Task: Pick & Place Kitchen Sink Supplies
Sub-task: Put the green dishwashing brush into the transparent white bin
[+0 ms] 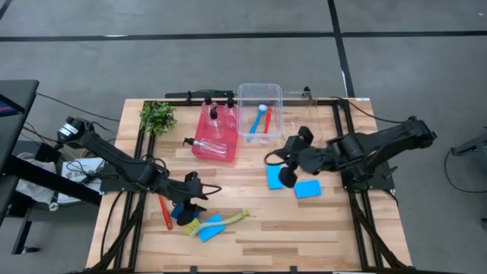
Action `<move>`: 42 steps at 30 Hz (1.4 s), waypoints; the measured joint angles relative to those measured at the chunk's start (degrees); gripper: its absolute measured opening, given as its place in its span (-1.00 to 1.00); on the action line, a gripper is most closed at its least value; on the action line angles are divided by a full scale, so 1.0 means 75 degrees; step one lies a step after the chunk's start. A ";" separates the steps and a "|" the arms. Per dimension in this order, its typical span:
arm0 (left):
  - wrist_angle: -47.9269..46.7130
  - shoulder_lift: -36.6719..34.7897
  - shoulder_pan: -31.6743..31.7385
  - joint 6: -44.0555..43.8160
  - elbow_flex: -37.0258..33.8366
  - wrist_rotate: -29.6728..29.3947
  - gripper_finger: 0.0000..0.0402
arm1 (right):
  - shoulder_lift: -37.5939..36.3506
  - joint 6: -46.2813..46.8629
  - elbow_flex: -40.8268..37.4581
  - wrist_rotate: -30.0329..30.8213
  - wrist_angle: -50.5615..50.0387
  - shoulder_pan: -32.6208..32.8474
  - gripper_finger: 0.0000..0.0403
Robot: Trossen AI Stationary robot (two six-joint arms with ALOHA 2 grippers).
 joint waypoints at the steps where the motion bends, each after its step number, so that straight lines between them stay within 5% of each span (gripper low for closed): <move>1: 0.0152 0.0109 0.0036 -0.0003 0.0000 -0.0003 0.01 | 0.0183 0.0217 0.0000 0.0004 0.0000 0.0010 -1.00; 8: 0.1632 0.1047 0.0383 -0.0008 0.0000 0.0167 0.07 | 0.1289 0.1254 0.0000 -0.0050 -0.0013 0.0324 -1.00; 19: 0.3009 0.2892 0.0375 -0.0822 0.0003 0.0384 0.09 | 0.1521 0.1539 0.0000 -0.0041 -0.0069 0.0537 -1.00; 42: 0.3616 0.4412 0.0255 -0.0831 0.0169 0.0971 0.06 | 0.1518 0.1536 0.0000 -0.0045 -0.0430 0.0537 -1.00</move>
